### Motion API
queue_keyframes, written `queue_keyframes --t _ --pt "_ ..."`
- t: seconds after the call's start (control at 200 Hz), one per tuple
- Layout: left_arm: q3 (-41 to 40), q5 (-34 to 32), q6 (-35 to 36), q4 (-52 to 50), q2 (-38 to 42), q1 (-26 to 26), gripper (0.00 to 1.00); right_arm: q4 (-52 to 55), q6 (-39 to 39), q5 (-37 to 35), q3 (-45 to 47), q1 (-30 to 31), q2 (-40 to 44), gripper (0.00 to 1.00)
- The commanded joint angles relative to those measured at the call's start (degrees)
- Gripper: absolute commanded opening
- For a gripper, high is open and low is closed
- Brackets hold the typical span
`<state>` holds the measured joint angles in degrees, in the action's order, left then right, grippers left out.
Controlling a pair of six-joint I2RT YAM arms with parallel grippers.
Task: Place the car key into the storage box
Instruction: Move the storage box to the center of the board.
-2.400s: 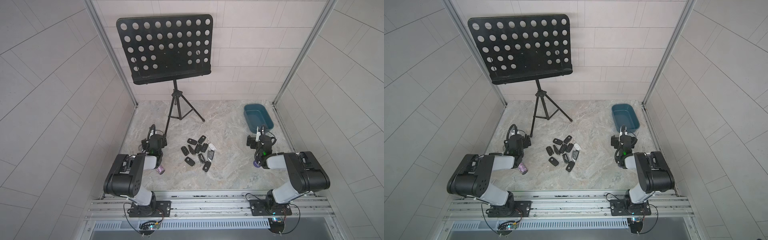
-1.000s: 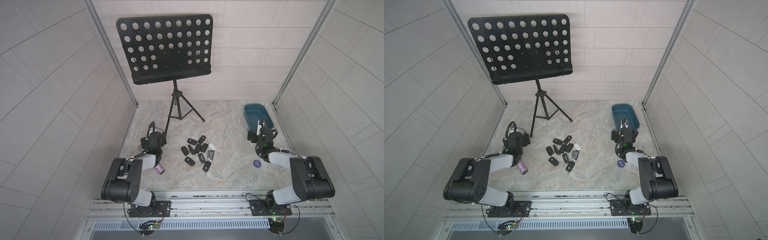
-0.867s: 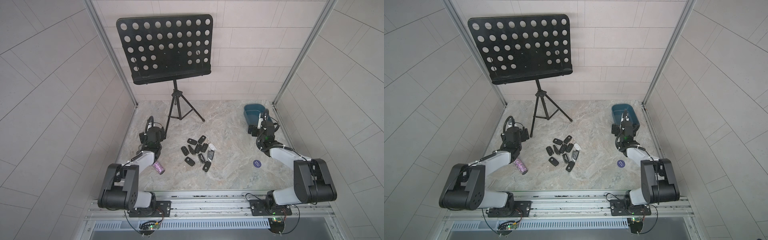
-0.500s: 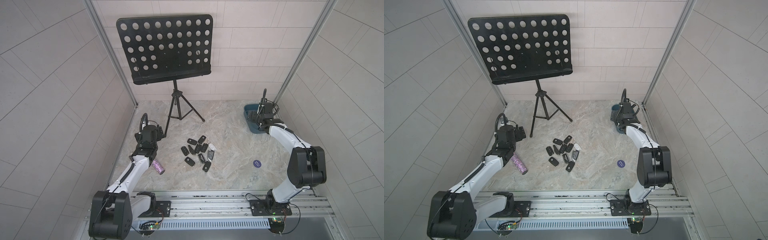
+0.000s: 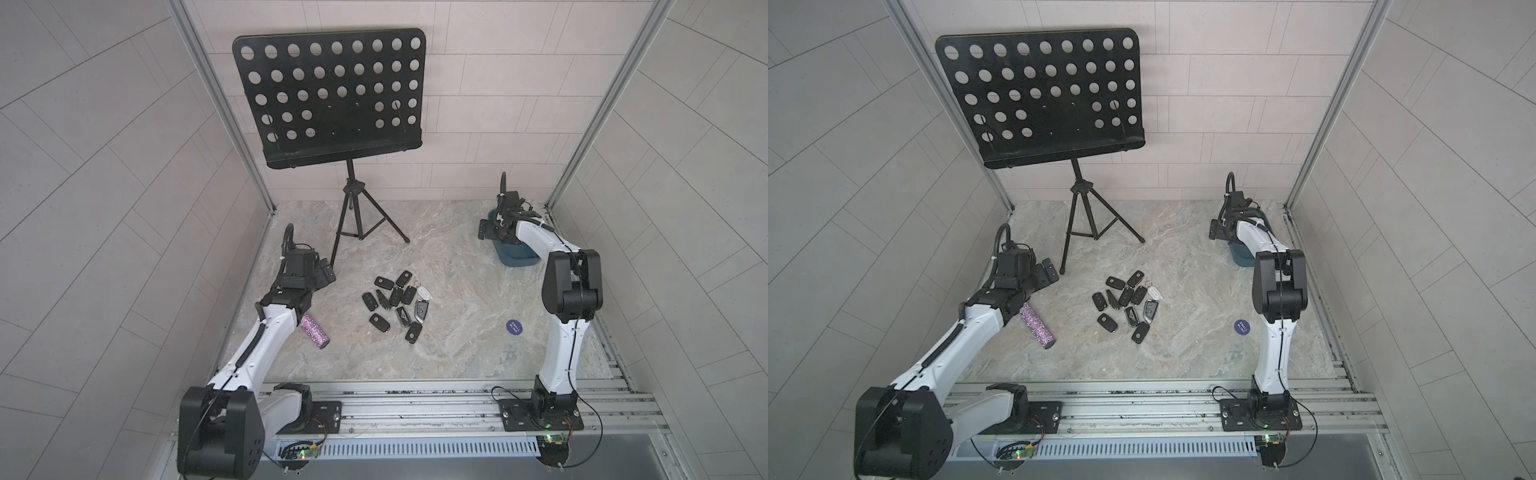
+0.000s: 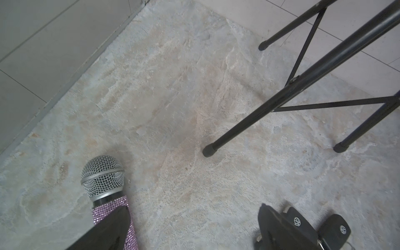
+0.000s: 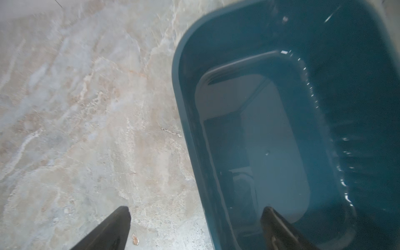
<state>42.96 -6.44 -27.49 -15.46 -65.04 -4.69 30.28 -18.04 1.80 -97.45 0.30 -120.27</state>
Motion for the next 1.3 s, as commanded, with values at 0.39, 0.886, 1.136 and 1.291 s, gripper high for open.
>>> queue_keyframes --t 0.39,0.886,1.136,1.291 --pt "3.9 4.3 -2.3 -4.1 -1.6 -1.1 1.0 1.4 -3.3 12.7 11.9 0.0 7.5 0.93" --pt "4.5 5.2 -3.1 -4.5 -2.7 -1.5 1.0 -1.4 -10.8 20.1 21.9 6.4 15.4 0.9" --pt "4.9 5.2 -3.0 -4.8 -2.8 -2.4 1.0 -3.8 -13.7 20.4 23.6 12.0 16.3 0.9" --pt "5.2 5.0 -2.9 -5.3 -2.7 -2.9 1.0 -5.8 -17.2 20.6 22.6 15.5 15.3 0.9"
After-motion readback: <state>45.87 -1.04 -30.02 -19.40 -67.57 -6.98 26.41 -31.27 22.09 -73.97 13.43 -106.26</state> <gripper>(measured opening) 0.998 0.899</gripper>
